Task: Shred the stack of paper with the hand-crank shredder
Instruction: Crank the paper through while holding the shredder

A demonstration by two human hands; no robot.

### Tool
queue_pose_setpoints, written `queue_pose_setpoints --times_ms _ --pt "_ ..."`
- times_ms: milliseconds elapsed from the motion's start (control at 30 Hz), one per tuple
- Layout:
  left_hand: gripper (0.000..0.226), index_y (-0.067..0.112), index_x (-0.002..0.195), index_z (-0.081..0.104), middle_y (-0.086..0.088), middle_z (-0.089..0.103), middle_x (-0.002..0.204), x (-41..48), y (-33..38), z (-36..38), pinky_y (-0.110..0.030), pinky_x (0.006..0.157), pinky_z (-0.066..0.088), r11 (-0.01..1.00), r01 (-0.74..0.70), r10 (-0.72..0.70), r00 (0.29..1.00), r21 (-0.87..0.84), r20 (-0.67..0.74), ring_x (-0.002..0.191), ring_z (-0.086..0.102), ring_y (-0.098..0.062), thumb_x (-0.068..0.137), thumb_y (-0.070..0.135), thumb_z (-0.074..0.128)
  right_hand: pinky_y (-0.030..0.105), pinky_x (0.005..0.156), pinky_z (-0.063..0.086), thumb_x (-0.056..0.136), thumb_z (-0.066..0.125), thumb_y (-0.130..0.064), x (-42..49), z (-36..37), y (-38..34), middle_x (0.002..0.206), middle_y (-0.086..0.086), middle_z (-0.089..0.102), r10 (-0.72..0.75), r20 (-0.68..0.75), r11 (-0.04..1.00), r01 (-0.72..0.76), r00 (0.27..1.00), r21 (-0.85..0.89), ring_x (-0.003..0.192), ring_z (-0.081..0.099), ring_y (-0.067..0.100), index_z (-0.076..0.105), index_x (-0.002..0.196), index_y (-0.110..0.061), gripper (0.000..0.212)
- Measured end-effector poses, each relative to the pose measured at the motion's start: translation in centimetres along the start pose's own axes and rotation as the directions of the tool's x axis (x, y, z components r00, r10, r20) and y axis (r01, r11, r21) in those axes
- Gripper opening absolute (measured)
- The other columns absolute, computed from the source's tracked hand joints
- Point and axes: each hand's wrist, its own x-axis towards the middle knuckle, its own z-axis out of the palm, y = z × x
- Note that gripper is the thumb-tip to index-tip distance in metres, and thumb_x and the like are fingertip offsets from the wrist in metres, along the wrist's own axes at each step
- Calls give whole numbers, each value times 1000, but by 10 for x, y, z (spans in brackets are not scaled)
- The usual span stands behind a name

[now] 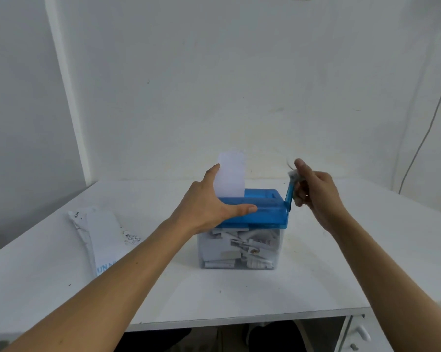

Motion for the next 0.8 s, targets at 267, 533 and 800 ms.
queue_pose_setpoints --times_ms 267,533,800 --pt "147 40 159 -12 2 39 157 1 -2 0 -39 106 46 1000 2 -2 1000 -27 -9 134 48 -25 47 82 73 32 60 57 100 59 -33 31 13 39 86 10 67 137 -146 968 -164 980 -191 72 61 21 61 100 -5 28" --pt "150 36 160 -15 3 50 142 1 -5 0 -28 88 45 994 61 -62 998 -95 -3 109 51 -14 47 78 74 24 52 45 105 48 -33 -25 7 76 66 6 68 225 -126 800 -257 966 -543 52 56 11 69 82 -7 41" --pt "140 27 163 6 5 49 147 2 -5 -1 -35 98 50 993 90 -89 996 -82 12 124 55 -19 52 77 76 23 50 45 104 39 -48 -65 -4 45 55 5 62 187 -43 792 -176 981 -585 45 52 12 62 65 -7 61"
